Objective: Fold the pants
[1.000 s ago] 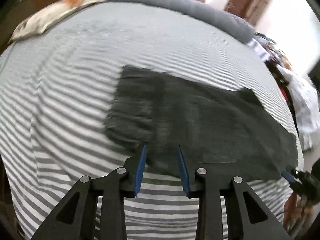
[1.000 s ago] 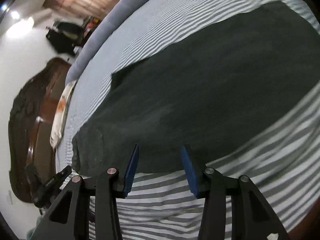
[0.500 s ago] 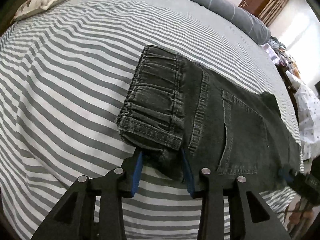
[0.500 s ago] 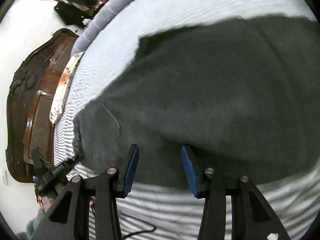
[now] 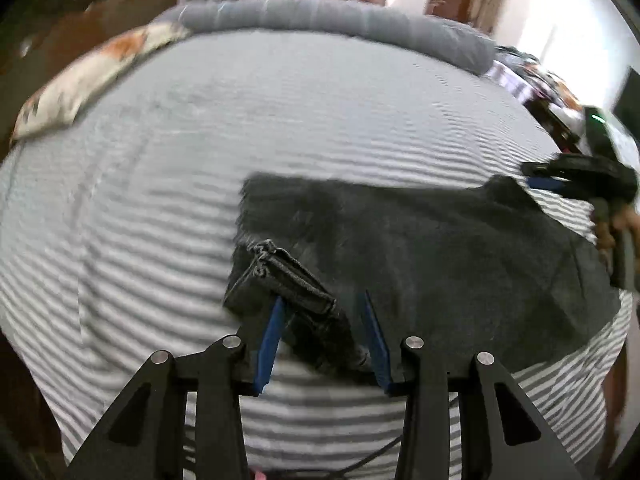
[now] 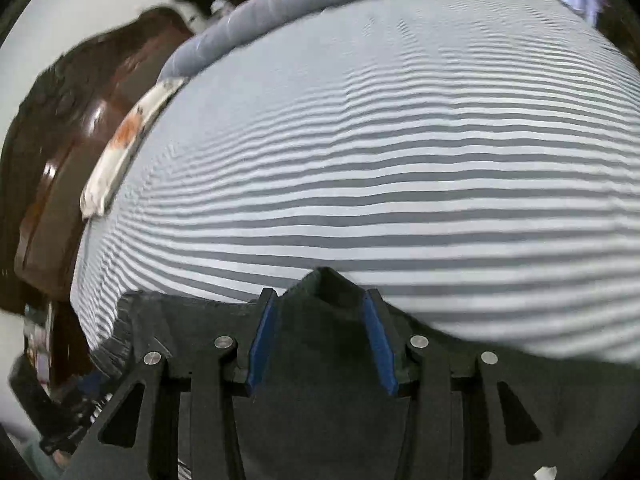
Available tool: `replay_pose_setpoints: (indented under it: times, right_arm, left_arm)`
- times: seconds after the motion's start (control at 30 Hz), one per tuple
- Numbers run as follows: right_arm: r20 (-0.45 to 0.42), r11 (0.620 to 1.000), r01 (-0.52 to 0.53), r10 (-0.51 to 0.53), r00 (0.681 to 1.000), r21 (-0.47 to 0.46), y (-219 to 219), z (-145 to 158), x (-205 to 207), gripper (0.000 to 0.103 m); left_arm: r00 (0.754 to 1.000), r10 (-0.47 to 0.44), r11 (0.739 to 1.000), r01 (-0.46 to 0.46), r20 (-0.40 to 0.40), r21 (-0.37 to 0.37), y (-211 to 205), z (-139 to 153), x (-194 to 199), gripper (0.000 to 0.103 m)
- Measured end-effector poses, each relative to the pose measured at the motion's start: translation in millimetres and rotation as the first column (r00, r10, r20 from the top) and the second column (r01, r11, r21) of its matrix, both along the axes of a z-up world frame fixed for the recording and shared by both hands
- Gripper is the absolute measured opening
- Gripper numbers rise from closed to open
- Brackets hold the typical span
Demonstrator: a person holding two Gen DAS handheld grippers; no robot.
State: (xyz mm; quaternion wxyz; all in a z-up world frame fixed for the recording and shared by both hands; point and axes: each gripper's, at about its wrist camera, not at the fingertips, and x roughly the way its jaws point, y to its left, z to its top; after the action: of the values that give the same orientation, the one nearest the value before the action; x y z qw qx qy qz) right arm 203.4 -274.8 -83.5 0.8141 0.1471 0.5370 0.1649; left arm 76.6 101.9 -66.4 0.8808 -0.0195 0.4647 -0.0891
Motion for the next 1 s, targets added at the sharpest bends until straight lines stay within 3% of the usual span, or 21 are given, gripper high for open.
replay_pose_setpoints:
  times: [0.17,0.2,0.27,0.37,0.5,0.67,0.77,0.83,1.0]
  right_arm:
    - [-0.068,0.99,-0.133,0.136,0.988,0.049,20.1,-21.6,11.4,0.039]
    - [-0.073,0.986,-0.163,0.165,0.984,0.043,23.8,-24.8,10.7,0.035]
    - [-0.063,0.98,-0.198,0.198,0.978,0.02,26.9,-28.4,4.9,0.009]
    - [-0.013,0.983,-0.18,0.181,0.983,0.026,21.4,-23.6,-0.6,0.005]
    - [0.076,0.99,-0.131,0.127,0.989,0.052,20.6,-6.6,10.1,0.005]
    - [0.036,0.994,-0.112,0.112,0.993,-0.009,26.9,-33.9,29.3,0.004]
    - [0.042,0.996,-0.082,0.081,0.996,0.025,16.3,-42.6,33.8,0.004]
    - [0.056,0.996,-0.092,0.092,0.994,0.01,17.8,-42.8,33.4,0.004]
    - [0.092,0.998,-0.065,0.066,0.994,-0.015,13.3,-24.2,29.0,0.026]
  left_arm:
    - [0.986,-0.144,0.99,0.145,0.08,0.0,-46.0,10.9,17.8,0.043]
    - [0.981,-0.175,0.984,0.176,0.081,-0.004,-56.2,8.6,22.2,0.043]
    - [0.973,-0.22,0.974,0.222,0.068,-0.033,-73.8,1.1,29.6,0.043]
    - [0.967,-0.249,0.967,0.251,0.047,-0.043,-94.7,-11.7,36.8,0.043]
    - [0.954,-0.289,0.954,0.294,0.081,-0.052,-111.0,-12.1,38.5,0.043]
    - [0.943,-0.329,0.943,0.33,0.046,-0.039,-126.4,-29.9,50.2,0.043]
    - [0.951,-0.305,0.952,0.305,-0.044,0.001,-125.6,-55.8,61.7,0.043]
    - [0.953,-0.301,0.953,0.3,-0.028,-0.037,-119.0,-60.4,64.1,0.043]
    - [0.958,-0.283,0.959,0.281,-0.044,-0.036,-119.5,-50.1,69.3,0.043]
